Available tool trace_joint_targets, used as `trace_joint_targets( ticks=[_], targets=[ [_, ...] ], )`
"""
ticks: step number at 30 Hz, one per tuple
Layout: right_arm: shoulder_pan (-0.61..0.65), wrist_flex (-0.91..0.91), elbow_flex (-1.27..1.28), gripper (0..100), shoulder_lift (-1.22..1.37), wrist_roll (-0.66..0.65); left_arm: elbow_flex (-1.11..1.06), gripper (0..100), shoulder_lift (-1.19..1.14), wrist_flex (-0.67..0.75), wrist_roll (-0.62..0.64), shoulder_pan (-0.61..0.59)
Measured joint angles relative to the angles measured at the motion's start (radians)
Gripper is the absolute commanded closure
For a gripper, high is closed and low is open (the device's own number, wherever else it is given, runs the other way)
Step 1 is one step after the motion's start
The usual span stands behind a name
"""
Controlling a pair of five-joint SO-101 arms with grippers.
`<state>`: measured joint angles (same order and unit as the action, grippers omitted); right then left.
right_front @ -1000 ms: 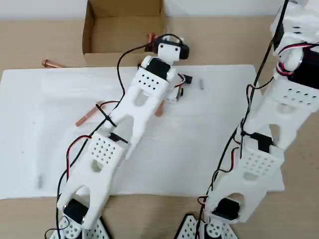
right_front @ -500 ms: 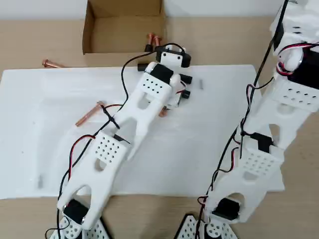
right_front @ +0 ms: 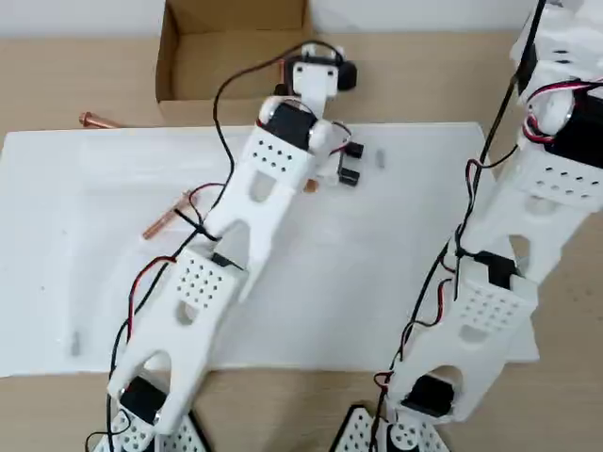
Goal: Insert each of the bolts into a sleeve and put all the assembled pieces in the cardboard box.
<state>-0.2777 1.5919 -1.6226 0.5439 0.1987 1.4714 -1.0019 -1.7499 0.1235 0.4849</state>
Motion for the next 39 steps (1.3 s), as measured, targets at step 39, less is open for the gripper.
trace_joint_targets(
  ticks=[39],
  targets=[
    [0.255,0.181,-0.002,76.0,0.092,0.000,-2.489,99,1.662,0.747,0.029,-0.463]
  ],
)
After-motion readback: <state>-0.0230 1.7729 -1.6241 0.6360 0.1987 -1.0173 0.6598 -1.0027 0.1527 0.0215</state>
